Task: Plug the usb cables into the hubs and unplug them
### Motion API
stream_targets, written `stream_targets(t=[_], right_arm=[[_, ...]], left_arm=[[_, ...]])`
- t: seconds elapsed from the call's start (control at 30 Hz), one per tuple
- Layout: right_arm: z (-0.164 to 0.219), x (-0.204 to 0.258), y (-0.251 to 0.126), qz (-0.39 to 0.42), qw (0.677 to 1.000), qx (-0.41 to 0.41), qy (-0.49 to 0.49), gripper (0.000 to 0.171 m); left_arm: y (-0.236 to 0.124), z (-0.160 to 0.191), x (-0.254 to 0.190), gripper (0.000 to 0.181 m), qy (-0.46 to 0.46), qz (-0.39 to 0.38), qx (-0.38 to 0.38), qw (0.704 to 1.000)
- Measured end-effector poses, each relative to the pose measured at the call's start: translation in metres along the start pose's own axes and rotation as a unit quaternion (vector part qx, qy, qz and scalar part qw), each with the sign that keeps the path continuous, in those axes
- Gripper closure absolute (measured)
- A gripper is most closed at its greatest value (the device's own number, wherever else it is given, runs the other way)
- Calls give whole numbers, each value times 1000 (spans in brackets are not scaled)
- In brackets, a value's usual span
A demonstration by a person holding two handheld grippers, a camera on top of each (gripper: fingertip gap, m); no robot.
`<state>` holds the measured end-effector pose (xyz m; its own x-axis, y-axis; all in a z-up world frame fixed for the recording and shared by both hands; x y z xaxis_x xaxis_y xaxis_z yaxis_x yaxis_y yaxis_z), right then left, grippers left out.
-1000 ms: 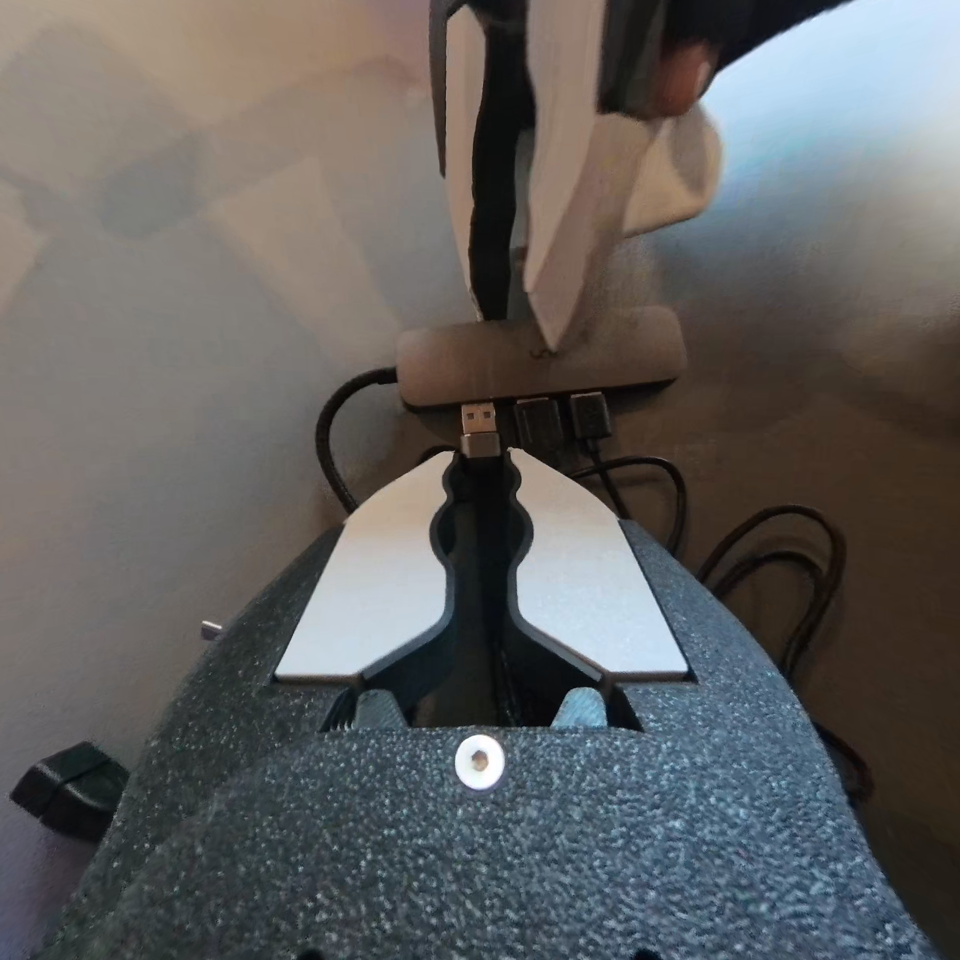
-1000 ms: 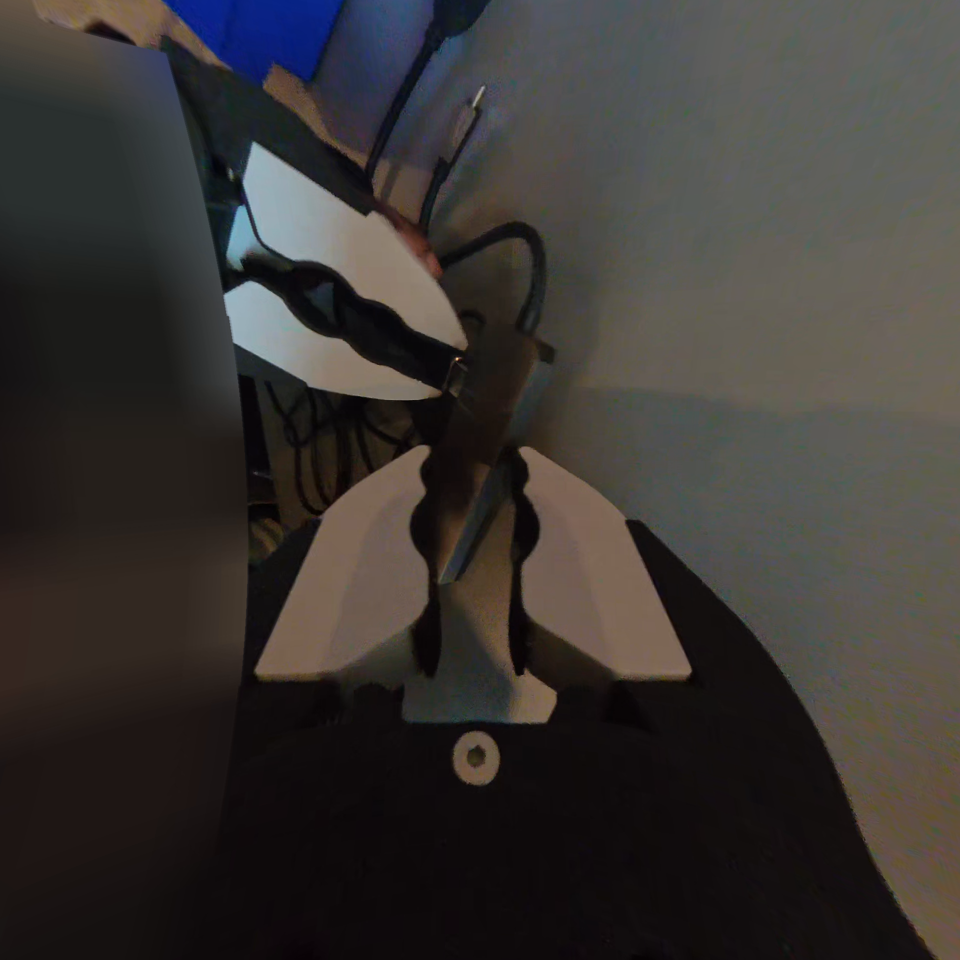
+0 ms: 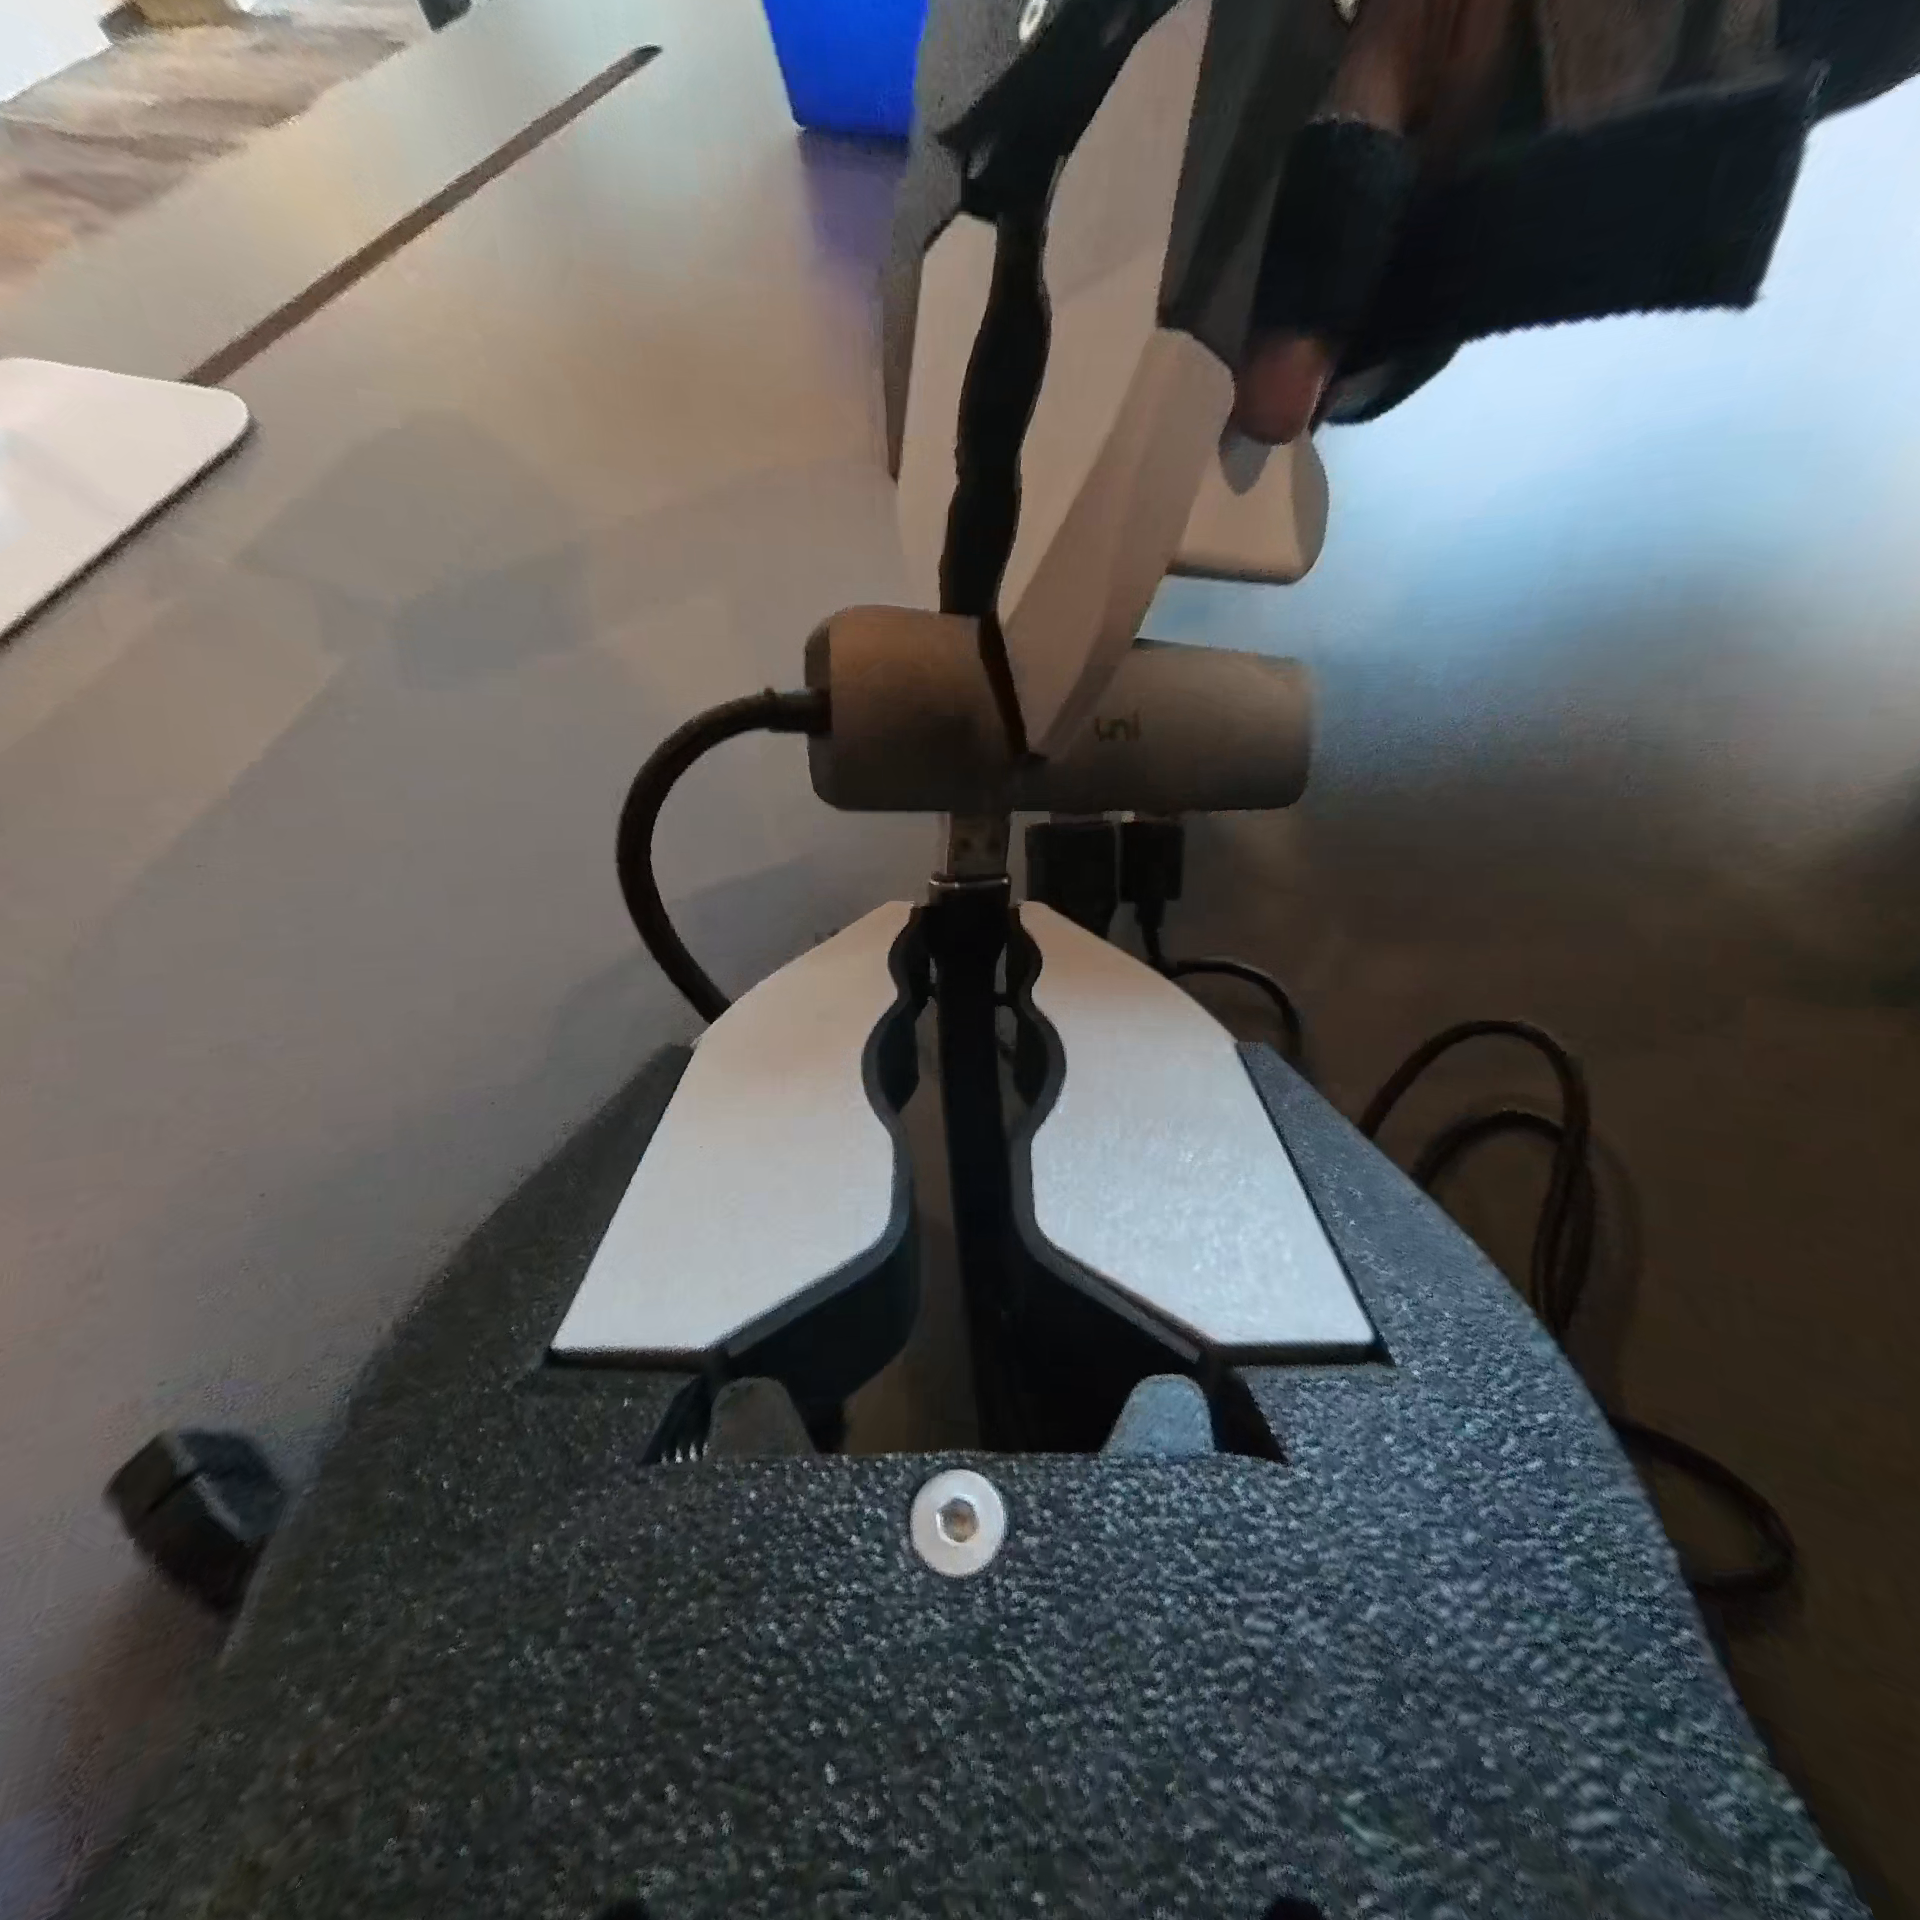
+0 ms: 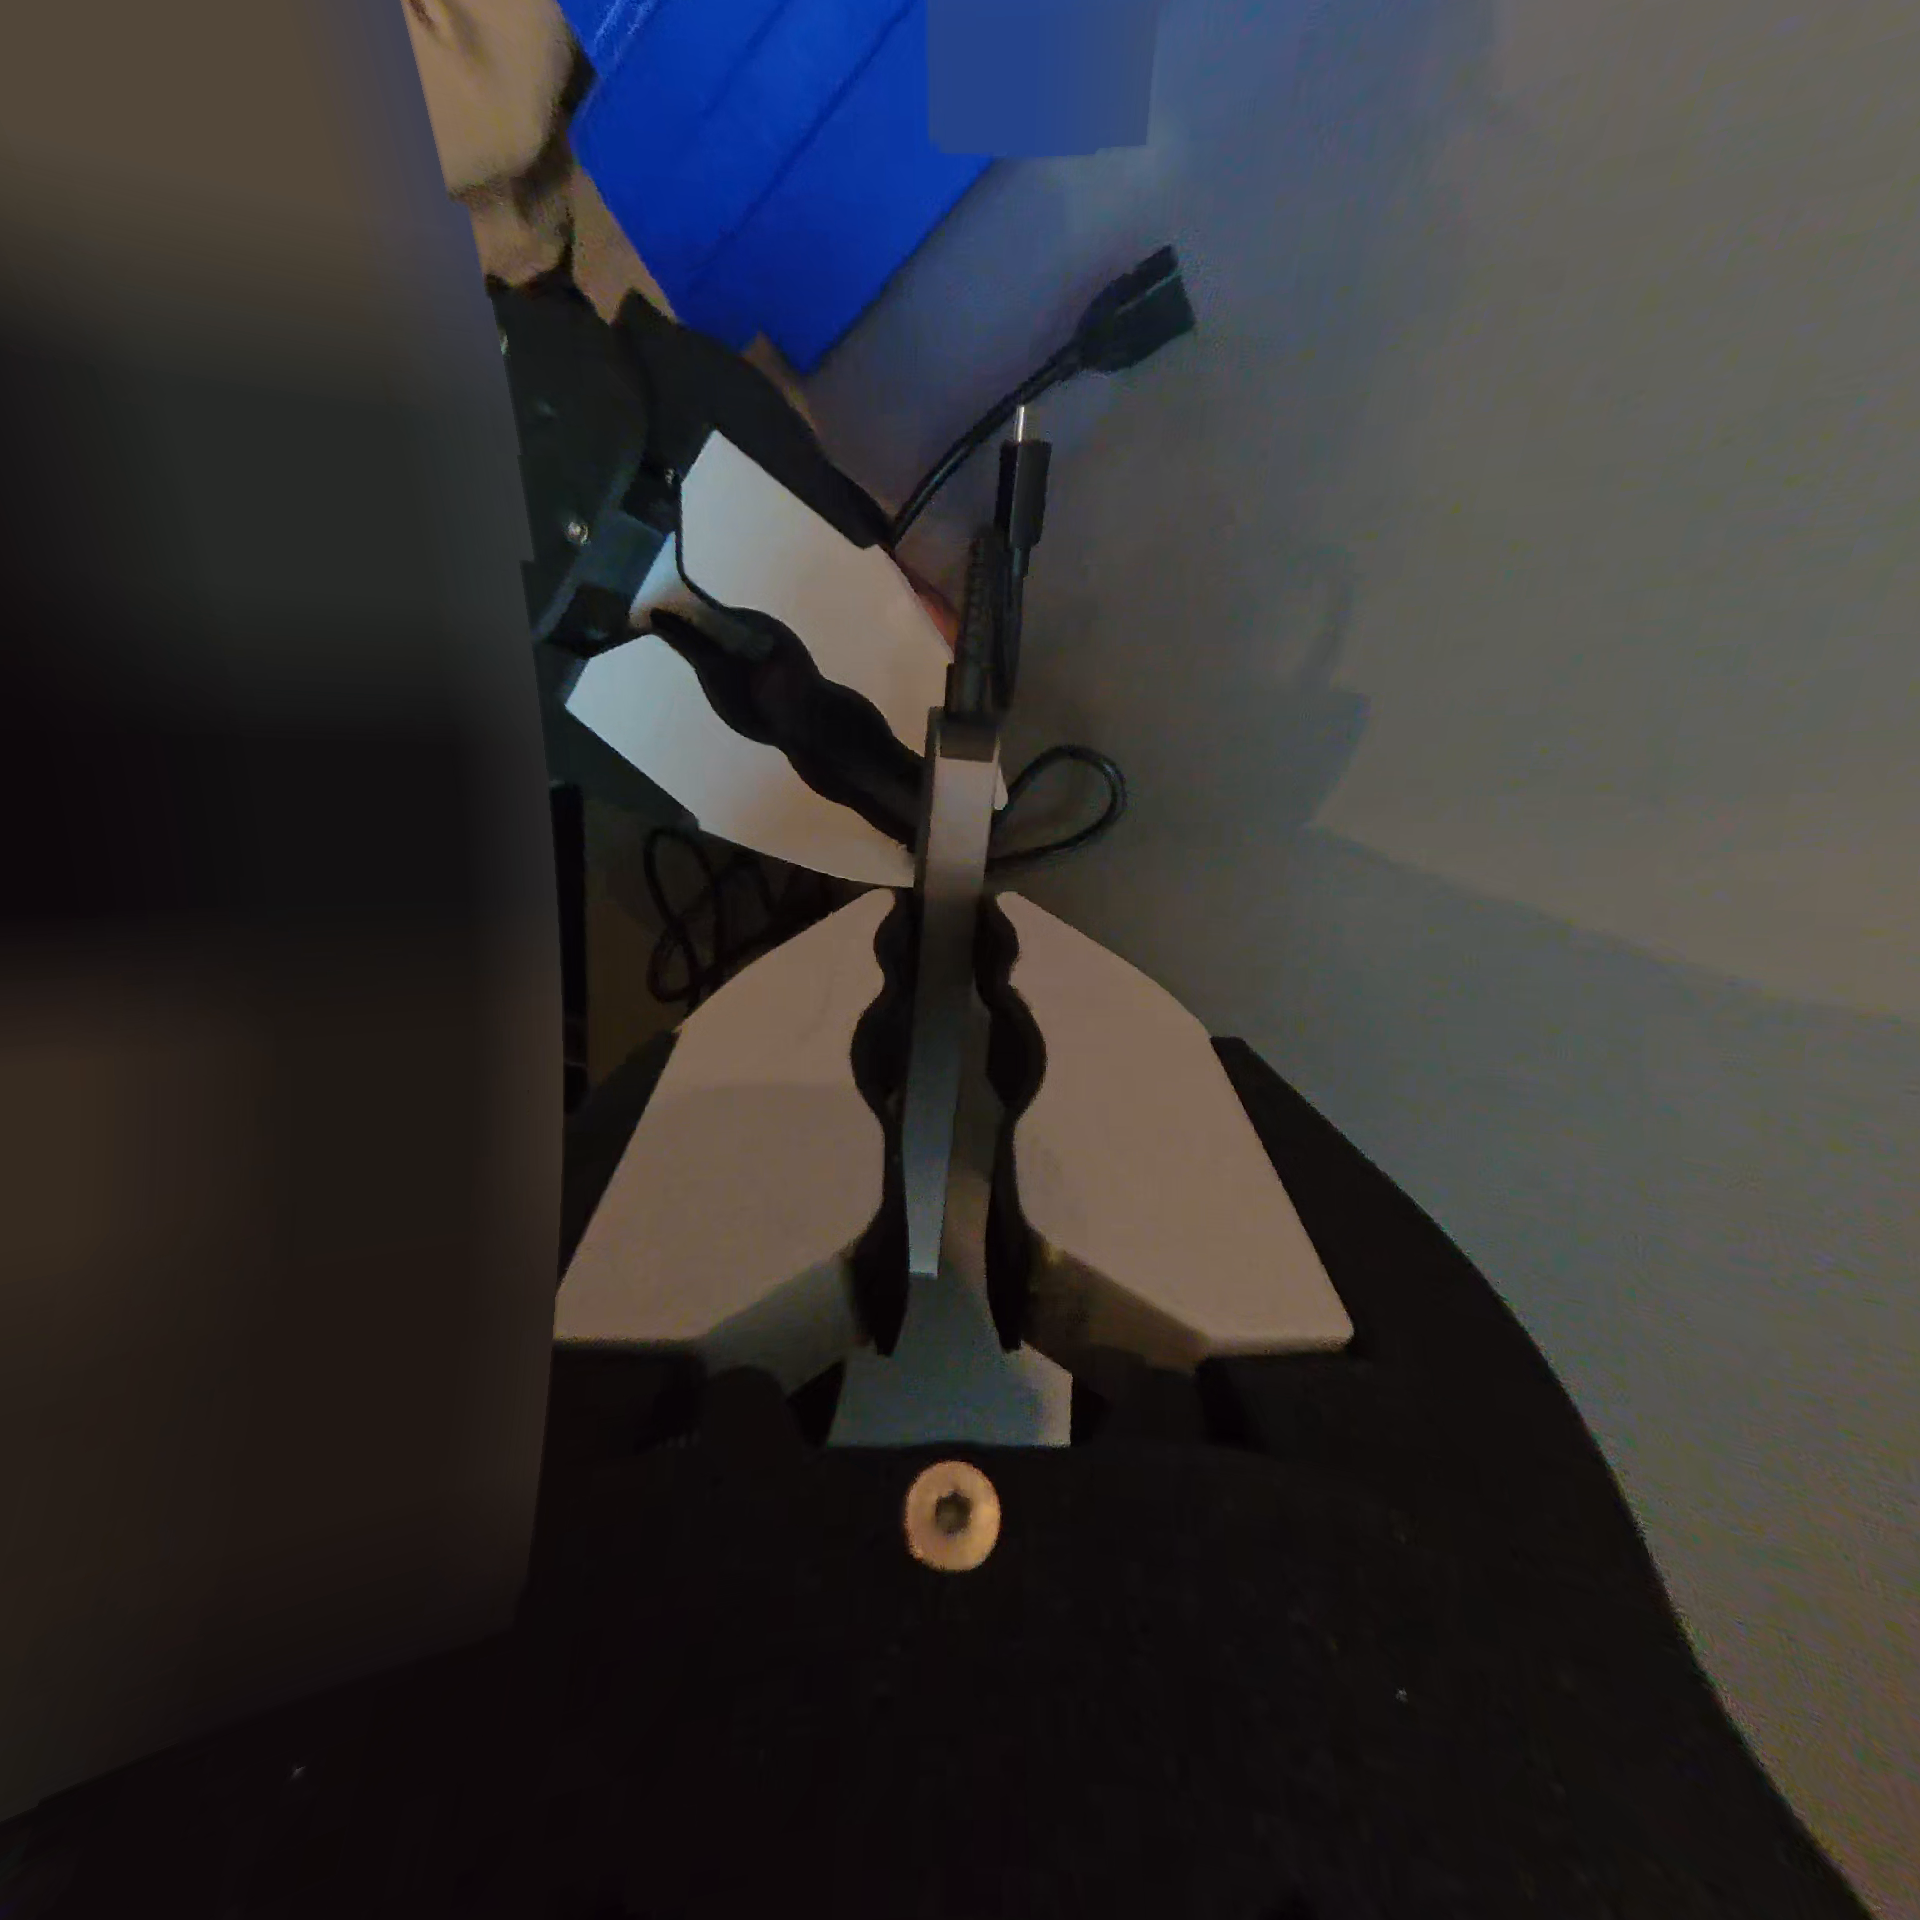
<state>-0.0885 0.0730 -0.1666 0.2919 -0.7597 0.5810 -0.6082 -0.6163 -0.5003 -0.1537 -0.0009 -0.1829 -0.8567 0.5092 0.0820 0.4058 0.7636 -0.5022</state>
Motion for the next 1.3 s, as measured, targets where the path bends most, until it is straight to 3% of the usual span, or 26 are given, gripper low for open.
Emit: stream_targets(t=[0.13, 0.33, 0.43, 0.6, 0.67, 0.77, 1.03, 1.2, 1.3], right_arm=[[5, -2, -1, -31, 999, -18, -10, 161], [3, 8, -13, -72, 983, -59, -155, 161], [1, 16, -18, -81, 974, -66, -200, 161], [5, 13, -20, -65, 977, -29, -200, 161], [7, 13, -23, -73, 984, -23, -162, 161], [14, 9, -25, -76, 991, -30, -102, 161], [26, 3, -28, -72, 992, -58, -83, 161], [23, 2, -30, -76, 990, -72, -96, 161], [24, 2, -29, -80, 989, -71, -101, 160]], left_arm=[[1, -1, -2, 167, 10, 7, 12, 1000], [-12, -13, -3, 165, -41, 78, -40, 995], [-21, -20, -4, 158, -14, 89, -61, 994], [-18, -10, -5, 151, 15, 77, 26, 997], [-17, -3, 0, 152, -19, 77, 76, 994], [-11, -6, 4, 164, -53, 84, 89, 991], [19, 0, -4, 142, -41, 173, 247, 953], [23, 1, -6, 166, -46, 200, 293, 934], [19, 5, -4, 171, -68, 229, 299, 924]])
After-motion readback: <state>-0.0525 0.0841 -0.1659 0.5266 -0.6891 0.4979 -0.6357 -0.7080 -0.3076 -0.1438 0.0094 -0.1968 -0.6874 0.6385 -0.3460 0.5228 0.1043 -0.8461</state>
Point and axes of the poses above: each gripper's, where its closed fingertips meet, y out along the fingers, z out of its underside, x = y × z across the jaws, the point moved 5 cm from there along -y, back along the fingers
